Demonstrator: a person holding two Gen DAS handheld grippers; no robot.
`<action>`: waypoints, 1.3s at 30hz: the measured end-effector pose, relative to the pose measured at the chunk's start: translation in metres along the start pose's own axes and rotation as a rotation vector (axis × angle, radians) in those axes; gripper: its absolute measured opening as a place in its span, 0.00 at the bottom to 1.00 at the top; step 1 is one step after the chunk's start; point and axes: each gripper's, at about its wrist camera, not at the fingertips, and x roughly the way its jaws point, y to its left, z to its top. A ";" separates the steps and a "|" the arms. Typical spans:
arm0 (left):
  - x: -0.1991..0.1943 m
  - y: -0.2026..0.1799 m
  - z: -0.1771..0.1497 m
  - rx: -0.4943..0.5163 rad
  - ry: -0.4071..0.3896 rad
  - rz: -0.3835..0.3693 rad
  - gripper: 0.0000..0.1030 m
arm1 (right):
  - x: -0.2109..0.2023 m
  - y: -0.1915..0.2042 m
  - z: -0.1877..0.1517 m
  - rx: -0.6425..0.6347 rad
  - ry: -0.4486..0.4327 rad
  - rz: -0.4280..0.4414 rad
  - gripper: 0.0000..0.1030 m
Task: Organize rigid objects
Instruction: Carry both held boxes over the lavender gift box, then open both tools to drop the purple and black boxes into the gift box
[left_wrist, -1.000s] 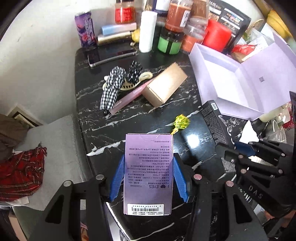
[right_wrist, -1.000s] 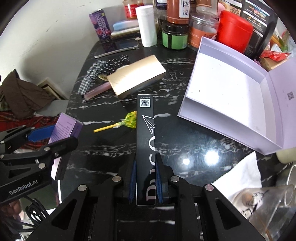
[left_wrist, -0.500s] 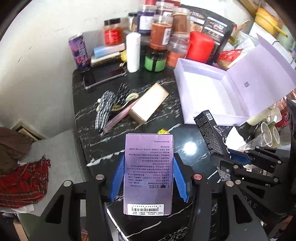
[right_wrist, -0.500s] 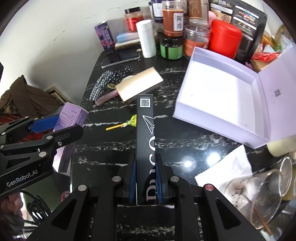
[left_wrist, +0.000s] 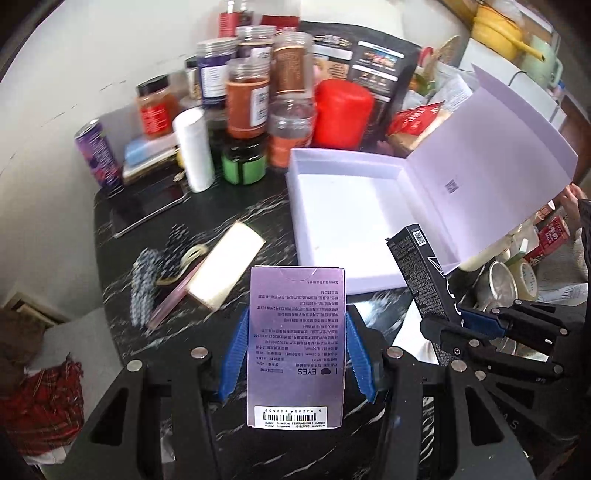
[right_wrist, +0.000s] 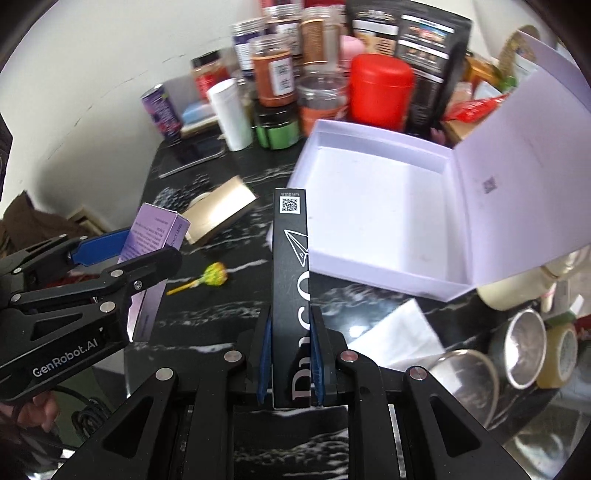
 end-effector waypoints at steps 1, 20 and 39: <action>0.004 -0.004 0.005 0.008 0.002 -0.006 0.49 | 0.000 -0.004 0.002 0.008 0.000 -0.005 0.18; 0.050 -0.050 0.075 0.083 0.001 -0.066 0.49 | 0.001 -0.073 0.044 0.079 -0.023 -0.072 0.18; 0.098 -0.062 0.140 0.108 -0.029 -0.043 0.49 | 0.030 -0.114 0.100 0.078 -0.036 -0.112 0.18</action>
